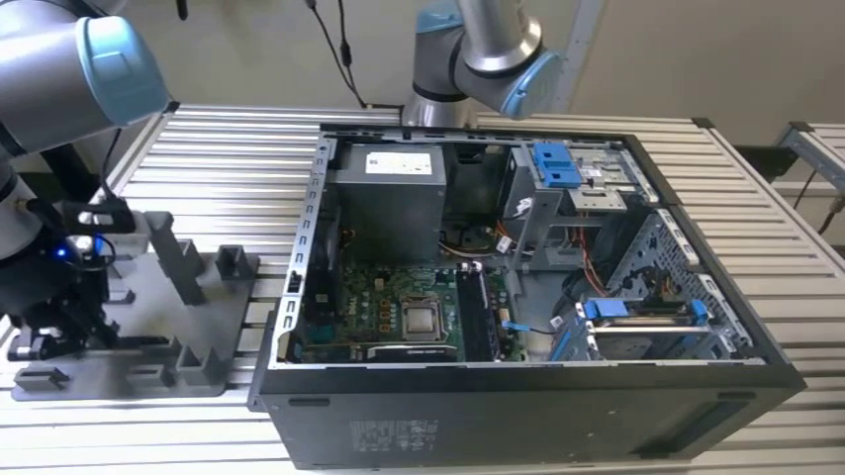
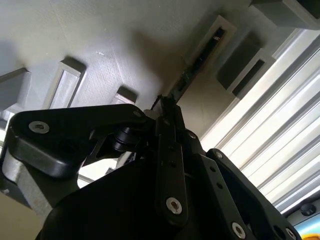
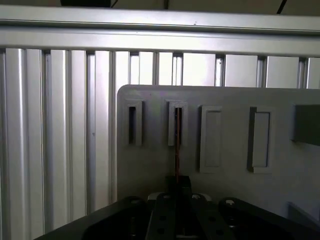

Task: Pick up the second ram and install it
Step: 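Pick up the second ram and move it above second insertion slot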

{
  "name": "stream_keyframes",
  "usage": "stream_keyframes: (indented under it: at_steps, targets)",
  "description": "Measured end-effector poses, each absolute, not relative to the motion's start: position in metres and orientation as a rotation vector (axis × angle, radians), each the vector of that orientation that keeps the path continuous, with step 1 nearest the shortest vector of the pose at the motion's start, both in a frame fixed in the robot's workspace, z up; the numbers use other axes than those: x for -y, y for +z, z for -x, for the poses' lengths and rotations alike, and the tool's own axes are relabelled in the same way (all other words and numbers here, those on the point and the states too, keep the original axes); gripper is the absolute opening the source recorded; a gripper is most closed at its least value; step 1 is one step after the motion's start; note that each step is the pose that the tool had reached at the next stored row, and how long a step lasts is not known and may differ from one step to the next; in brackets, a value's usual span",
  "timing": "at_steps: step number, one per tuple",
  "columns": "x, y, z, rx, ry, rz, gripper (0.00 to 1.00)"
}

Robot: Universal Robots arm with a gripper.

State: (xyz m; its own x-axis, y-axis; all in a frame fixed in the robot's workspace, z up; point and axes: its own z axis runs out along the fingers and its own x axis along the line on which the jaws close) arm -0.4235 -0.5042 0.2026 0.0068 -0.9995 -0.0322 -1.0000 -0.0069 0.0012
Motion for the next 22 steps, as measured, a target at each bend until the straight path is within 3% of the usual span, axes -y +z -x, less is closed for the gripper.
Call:
stream_keyframes:
  at_steps: [22]
  targets:
    - [0.504,0.222,0.424,-2.198,0.037,2.213,0.14]
